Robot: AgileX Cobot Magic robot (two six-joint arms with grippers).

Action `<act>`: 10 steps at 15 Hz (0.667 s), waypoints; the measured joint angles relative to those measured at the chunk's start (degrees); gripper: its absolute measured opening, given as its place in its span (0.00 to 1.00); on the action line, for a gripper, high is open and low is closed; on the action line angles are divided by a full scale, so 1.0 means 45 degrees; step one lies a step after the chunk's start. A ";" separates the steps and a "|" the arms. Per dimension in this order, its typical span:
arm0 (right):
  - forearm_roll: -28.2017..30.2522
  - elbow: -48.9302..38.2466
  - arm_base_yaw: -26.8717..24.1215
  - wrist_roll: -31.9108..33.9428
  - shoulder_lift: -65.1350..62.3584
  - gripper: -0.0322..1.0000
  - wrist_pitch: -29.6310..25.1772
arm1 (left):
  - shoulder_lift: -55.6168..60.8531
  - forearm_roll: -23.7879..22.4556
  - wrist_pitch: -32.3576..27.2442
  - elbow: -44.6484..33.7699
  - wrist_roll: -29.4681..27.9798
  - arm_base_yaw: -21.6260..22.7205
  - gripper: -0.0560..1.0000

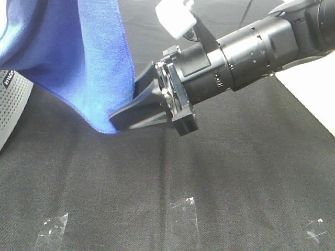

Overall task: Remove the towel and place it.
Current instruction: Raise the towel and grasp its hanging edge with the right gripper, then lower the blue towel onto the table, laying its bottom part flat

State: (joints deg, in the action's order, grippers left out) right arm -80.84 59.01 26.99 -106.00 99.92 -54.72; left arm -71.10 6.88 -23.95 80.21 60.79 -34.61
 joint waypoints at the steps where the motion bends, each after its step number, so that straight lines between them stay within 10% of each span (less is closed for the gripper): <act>1: 0.0013 0.0000 0.0000 0.0000 0.0000 0.33 0.0051 | 0.0000 -0.0064 0.0000 0.0000 -0.0038 0.0000 0.05; 6: 0.0038 0.0000 0.0000 0.0191 0.0025 0.07 -0.0102 | 0.0000 -0.0140 0.0000 0.0000 -0.0178 0.0000 0.05; 10: -0.0764 0.0000 0.0000 0.0726 0.0038 0.04 -0.0153 | 0.0000 -0.0140 0.0000 0.0000 -0.0344 0.0000 0.05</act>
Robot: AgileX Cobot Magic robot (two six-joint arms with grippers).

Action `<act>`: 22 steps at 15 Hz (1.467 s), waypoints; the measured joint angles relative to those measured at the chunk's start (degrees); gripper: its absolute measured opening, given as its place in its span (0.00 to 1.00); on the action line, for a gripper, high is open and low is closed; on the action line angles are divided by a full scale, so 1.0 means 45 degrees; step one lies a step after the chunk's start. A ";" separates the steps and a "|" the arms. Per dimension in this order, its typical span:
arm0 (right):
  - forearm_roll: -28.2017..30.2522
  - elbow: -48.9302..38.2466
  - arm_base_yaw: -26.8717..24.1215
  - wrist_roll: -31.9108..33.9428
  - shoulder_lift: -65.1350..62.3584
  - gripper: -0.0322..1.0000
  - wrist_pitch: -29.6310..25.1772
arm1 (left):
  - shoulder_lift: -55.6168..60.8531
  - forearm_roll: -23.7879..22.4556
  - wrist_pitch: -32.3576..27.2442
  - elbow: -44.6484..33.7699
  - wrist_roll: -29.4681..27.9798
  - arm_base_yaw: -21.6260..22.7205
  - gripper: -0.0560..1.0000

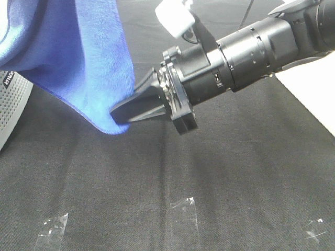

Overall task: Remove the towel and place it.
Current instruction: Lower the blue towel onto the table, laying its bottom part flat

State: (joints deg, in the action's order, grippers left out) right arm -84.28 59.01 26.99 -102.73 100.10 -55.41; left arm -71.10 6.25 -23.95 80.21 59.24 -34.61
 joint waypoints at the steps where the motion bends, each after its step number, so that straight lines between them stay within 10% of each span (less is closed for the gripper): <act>1: -0.0280 0.0000 0.0000 0.0547 0.0000 0.04 0.0395 | 0.0000 0.0000 0.0000 0.0000 -0.0127 0.0000 0.05; 6: 0.1044 0.0586 0.0000 0.4456 -0.0344 0.04 0.2139 | -0.0013 0.0000 -0.0127 0.0000 -0.0255 0.0000 0.05; 13: 0.8925 0.3196 0.0000 1.4706 -0.1388 0.04 0.1477 | -0.0777 0.0013 0.1350 0.0000 -0.1261 0.0000 0.05; 22: 1.7201 0.8454 0.0000 1.9086 -0.1821 0.04 0.0662 | -0.0828 0.0013 0.4189 0.0000 -0.2126 0.0000 0.05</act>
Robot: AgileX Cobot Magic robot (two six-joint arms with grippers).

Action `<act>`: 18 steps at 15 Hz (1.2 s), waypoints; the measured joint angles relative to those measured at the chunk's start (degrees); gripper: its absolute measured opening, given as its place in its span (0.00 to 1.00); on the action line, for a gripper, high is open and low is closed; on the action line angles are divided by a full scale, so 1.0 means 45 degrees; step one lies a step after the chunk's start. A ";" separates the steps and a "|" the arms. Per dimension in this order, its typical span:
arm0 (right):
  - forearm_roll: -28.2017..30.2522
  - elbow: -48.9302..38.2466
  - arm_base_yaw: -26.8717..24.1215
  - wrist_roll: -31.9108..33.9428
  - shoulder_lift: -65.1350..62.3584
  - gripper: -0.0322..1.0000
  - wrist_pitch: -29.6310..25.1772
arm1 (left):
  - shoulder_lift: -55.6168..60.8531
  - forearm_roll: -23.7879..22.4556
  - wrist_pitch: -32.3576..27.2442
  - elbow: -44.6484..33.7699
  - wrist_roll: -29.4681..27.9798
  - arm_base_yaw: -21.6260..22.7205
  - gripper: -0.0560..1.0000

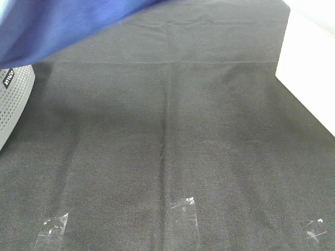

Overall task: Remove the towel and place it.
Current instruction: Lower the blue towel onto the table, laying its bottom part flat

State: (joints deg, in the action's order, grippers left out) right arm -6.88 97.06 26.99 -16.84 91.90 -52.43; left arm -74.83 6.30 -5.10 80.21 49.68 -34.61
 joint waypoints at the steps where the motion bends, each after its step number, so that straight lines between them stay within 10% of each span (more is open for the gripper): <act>1: 0.0904 0.0407 0.0000 0.0522 0.0000 0.04 -0.0051 | 0.0000 0.0000 0.0433 0.0000 0.0000 0.0000 0.05; 13: 0.2368 0.3298 0.0000 0.1592 0.0853 0.04 0.5373 | -0.2546 0.0942 0.6735 0.0038 -0.1120 0.2279 0.05; 18: 0.3489 0.4265 -0.1044 0.2470 0.2317 0.04 0.6303 | -0.4749 0.0942 0.6634 0.2521 -0.2419 0.3438 0.05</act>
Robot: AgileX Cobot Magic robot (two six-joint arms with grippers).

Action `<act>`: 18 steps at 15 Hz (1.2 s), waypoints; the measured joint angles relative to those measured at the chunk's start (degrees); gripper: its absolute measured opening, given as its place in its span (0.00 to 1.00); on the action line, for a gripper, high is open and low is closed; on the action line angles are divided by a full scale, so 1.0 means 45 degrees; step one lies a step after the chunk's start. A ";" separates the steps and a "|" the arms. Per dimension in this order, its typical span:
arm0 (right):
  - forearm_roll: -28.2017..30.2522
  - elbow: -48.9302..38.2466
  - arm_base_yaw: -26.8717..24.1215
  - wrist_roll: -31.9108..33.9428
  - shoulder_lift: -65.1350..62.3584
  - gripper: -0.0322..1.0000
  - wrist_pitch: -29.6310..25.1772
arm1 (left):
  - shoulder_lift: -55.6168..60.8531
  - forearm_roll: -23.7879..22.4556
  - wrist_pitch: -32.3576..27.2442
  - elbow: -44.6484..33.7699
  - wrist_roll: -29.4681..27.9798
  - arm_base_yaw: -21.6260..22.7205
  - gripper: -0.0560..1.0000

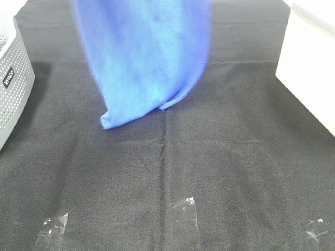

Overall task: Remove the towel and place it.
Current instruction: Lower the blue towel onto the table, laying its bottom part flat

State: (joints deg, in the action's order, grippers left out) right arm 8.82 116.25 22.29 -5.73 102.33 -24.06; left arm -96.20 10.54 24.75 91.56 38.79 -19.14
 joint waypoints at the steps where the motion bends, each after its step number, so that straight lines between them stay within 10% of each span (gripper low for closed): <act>1: 0.0000 0.0013 -0.0357 0.0267 0.0178 0.04 0.0509 | -0.0535 0.0000 -0.0076 0.0777 -0.0216 0.0191 0.05; 4: -0.0178 0.0713 -0.0738 0.0700 0.1171 0.04 0.2979 | -0.3183 -0.0115 -0.0420 0.4214 -0.0344 0.0229 0.05; 12: -0.0866 0.4647 -0.1324 0.0700 0.4074 0.04 0.4724 | -0.8251 -0.1248 -0.0611 1.2452 -0.0484 0.0764 0.05; 18: -0.0917 0.4749 -0.1350 0.0700 0.4431 0.04 0.5157 | -0.9065 -0.1311 -0.1642 1.3420 -0.0853 0.1019 0.05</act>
State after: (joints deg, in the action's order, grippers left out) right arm 4.70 137.62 16.21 -2.58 122.27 -0.86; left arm -136.99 4.64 17.36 151.95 34.95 -14.55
